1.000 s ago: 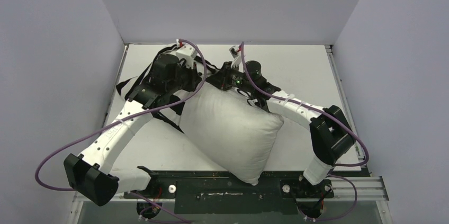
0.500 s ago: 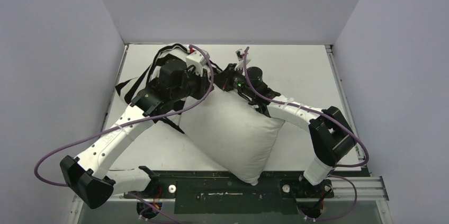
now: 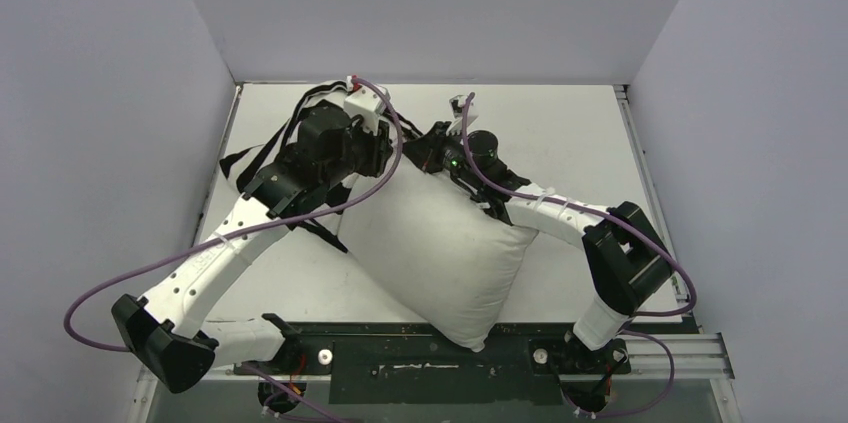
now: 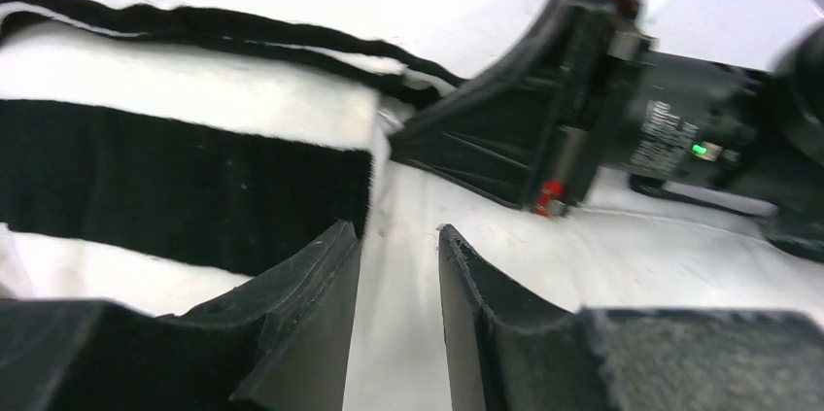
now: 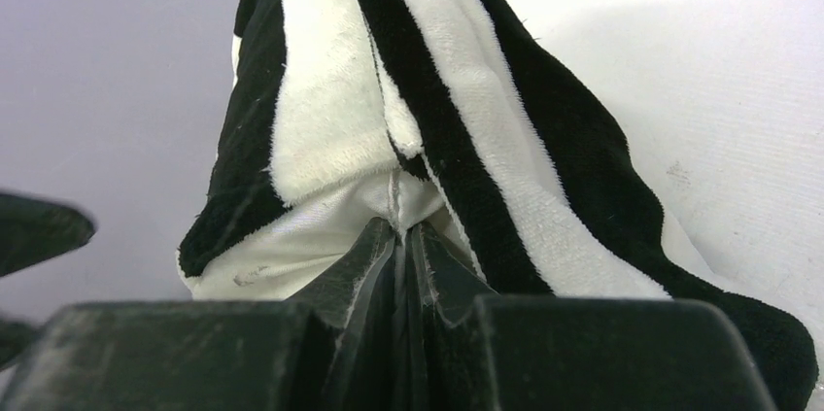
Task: Put the pillow into the pillowcase
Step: Stuff the pillow into the pillowcase.
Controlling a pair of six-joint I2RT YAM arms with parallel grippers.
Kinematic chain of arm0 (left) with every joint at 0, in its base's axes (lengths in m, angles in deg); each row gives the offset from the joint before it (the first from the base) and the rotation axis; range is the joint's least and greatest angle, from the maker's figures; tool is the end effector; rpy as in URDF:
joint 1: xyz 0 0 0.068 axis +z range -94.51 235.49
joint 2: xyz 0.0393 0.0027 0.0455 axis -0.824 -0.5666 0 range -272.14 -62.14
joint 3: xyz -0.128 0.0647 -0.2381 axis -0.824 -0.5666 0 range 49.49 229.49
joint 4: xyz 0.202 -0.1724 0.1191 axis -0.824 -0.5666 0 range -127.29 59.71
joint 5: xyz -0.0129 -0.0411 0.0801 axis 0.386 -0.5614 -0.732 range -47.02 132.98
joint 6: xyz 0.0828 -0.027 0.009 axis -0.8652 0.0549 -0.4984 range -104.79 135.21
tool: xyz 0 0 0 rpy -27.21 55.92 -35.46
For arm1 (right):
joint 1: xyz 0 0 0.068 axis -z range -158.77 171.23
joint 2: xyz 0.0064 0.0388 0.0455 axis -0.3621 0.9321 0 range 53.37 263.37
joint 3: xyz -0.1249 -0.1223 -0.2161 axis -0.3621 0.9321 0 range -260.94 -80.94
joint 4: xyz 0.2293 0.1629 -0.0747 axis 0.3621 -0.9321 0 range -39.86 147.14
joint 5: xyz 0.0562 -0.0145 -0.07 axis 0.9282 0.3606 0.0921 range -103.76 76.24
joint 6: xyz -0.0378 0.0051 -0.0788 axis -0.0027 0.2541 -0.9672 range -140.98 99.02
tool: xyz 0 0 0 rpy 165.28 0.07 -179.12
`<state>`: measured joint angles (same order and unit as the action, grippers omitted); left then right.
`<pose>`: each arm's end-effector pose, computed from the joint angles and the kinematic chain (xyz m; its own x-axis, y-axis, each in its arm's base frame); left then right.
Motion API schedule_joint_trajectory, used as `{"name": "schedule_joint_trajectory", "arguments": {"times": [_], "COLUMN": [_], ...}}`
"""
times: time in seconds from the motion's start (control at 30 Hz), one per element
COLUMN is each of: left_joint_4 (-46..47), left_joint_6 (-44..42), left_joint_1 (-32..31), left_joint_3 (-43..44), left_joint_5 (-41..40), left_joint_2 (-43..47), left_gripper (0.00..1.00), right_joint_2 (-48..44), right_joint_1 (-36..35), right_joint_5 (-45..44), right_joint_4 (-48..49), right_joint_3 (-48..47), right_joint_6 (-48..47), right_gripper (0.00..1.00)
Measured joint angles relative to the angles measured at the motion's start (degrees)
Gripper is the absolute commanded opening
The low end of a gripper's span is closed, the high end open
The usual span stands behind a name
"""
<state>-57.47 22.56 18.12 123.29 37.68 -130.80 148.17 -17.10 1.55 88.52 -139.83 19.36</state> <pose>0.2683 -0.1959 0.3921 -0.3643 0.1179 -0.9238 0.4936 0.8656 -0.0842 0.3403 0.2952 0.2566 -0.5681 0.3467 -0.7463 -0.5732 0.4840 0.6612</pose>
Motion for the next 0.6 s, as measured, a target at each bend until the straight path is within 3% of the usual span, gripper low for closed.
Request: {"name": "schedule_joint_trajectory", "arguments": {"times": [0.33,0.5,0.6], "left_joint_4": [0.8,2.8,3.5], "left_joint_6": [-3.0,-3.6,-3.3], "left_joint_1": [4.3,5.6,5.9], "left_joint_3": [1.2,1.1,1.1], "left_joint_5": [-3.8,-3.4,-1.5], "left_joint_2": [-8.3,-9.0,-9.0], "left_gripper": [0.37,0.03,0.00], "right_joint_2": [-0.9,-0.9,-0.9], "right_joint_1": [-0.4,-0.4,-0.4], "right_joint_5": [-0.1,-0.1,-0.2], "right_joint_4": [0.7,0.7,0.7], "right_joint_3": [0.6,0.6,0.7], "right_joint_6": [0.0,0.0,0.0], "right_gripper": [0.00,0.00,0.00]}}
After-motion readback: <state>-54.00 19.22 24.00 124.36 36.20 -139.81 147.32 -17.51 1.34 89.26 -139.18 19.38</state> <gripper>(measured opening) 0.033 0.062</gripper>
